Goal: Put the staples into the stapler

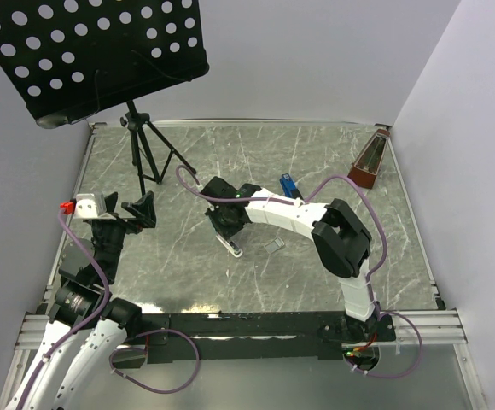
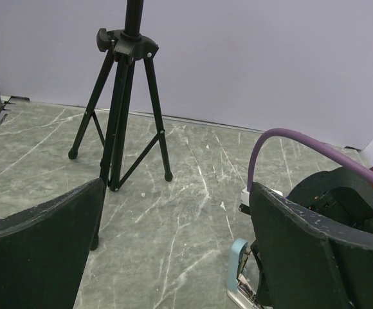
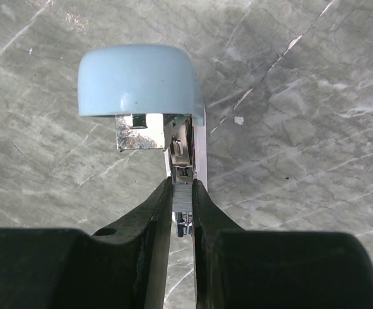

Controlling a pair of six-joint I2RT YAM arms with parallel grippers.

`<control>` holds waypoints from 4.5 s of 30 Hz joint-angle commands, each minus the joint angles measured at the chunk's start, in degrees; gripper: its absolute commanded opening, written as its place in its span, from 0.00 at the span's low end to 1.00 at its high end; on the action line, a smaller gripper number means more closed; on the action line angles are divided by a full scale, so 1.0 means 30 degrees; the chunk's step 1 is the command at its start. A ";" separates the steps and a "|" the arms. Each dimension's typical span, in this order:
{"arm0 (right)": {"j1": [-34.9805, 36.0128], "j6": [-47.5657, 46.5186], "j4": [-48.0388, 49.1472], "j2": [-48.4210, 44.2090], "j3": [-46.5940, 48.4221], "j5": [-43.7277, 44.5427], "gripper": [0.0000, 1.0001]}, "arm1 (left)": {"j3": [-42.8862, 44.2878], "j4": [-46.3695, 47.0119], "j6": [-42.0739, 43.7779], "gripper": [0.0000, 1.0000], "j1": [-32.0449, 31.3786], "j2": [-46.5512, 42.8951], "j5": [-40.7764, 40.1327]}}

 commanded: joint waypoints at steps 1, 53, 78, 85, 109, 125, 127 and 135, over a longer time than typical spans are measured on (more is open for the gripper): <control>0.0134 0.0238 0.0287 0.0499 -0.0094 -0.0059 0.18 | -0.0023 0.0643 -0.0183 0.99 0.0082 -0.0168 0.0177; 0.0076 0.0120 0.0052 -0.0086 -0.0153 0.0614 0.37 | -0.0023 0.0644 -0.0154 0.99 0.0111 -0.0169 0.0236; -0.0745 0.0883 0.1078 -0.0439 -0.0680 0.0234 0.42 | -0.0023 0.0644 -0.0154 0.99 0.0082 -0.0198 0.0207; -0.0715 0.0853 0.0843 -0.0145 -0.0973 -0.0030 0.42 | -0.0023 0.0644 -0.0183 1.00 0.0082 -0.0198 0.0207; -0.0715 0.0766 0.0521 -0.1288 -0.2555 -0.0206 0.42 | -0.0023 0.0673 -0.0183 0.99 0.0082 -0.0169 0.0294; -0.0569 0.0473 0.0374 -0.3217 -0.2321 -0.0119 0.42 | -0.0023 0.0644 -0.0212 0.99 0.0111 -0.0052 0.0382; -0.0569 0.0356 0.0723 -0.3746 -0.2408 -0.0118 0.42 | 0.0006 0.0644 -0.0212 0.99 0.0111 0.0007 0.0441; -0.0364 -0.0493 0.6839 -0.8900 -0.7610 -0.0352 0.47 | 0.0006 0.0644 -0.0212 0.99 0.0169 0.0300 0.1202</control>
